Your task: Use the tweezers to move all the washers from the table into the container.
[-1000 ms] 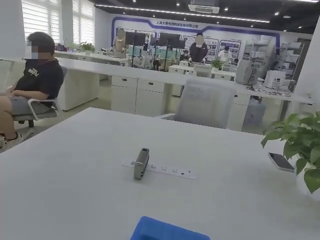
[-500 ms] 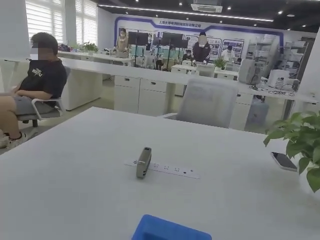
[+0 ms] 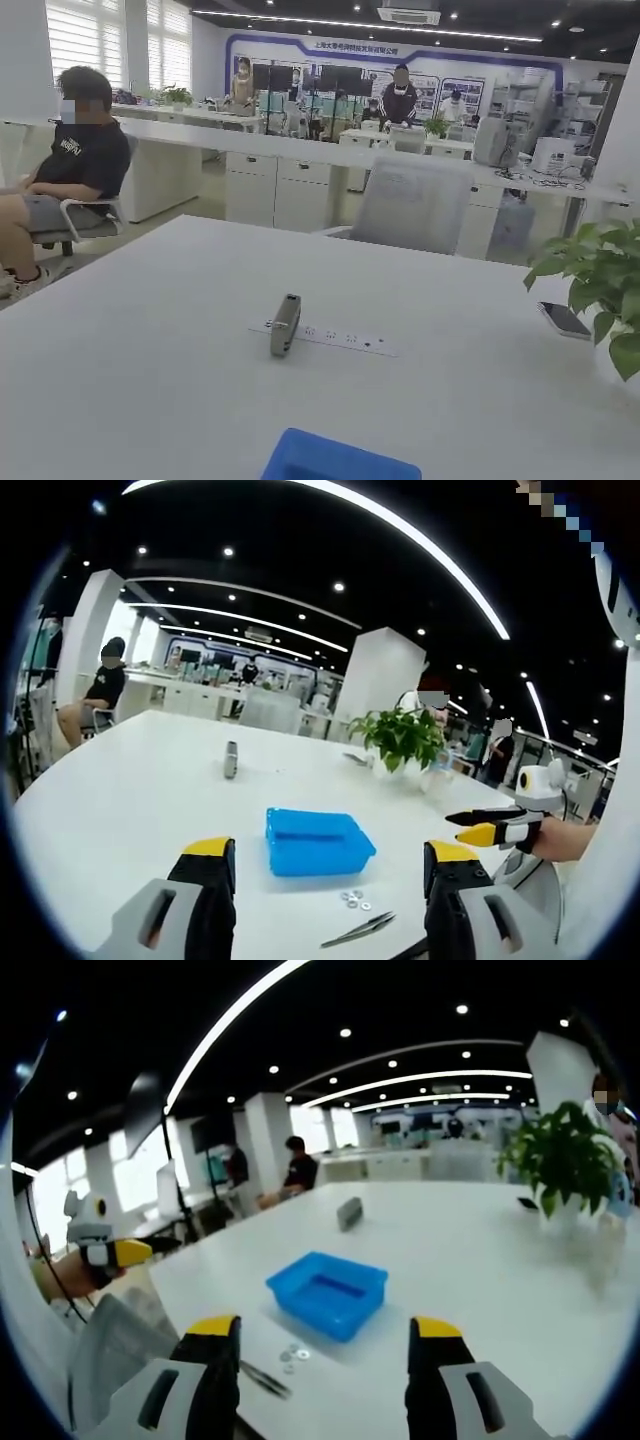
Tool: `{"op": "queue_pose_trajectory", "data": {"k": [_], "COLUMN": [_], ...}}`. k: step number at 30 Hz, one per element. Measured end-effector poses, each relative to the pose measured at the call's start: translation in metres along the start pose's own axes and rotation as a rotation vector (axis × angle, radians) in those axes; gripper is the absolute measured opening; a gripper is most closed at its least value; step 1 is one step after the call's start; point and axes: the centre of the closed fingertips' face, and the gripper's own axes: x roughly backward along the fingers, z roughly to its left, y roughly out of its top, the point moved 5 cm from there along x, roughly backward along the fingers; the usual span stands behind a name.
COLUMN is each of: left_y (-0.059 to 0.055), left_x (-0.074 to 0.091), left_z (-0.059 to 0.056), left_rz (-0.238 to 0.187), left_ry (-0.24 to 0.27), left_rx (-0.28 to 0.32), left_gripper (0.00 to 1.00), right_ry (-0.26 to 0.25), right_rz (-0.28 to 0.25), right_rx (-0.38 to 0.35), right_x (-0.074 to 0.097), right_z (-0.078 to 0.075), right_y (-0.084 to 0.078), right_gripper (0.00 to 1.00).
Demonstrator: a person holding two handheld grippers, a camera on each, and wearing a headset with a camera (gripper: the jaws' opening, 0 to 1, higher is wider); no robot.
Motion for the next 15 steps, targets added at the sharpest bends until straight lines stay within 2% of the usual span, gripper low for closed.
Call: {"op": "queue_pose_trajectory", "data": {"k": [9, 13, 15], "left_y": [-0.0019, -0.0047, -0.0086], "left_x": [-0.002, -0.0053, -0.0079], "left_z": [0.0016, 0.0038, 0.0054], "left_rz": [0.019, 0.052, 0.089], "left_ry": [-0.017, -0.031, -0.042], "left_rx": [-0.003, -0.016, -0.014], "left_gripper": [0.73, 0.7, 0.65], "right_ry": [-0.002, -0.008, -0.002], "right_rz": [0.006, 0.018, 0.036], "right_rx": [0.003, 0.012, 0.025], "right_x": [-0.0021, -0.0053, -0.0082], "right_z": [-0.0016, -0.0027, -0.0029], "right_y": [-0.0004, -0.0015, -0.0036], "right_gripper": [0.65, 0.65, 0.63]}}
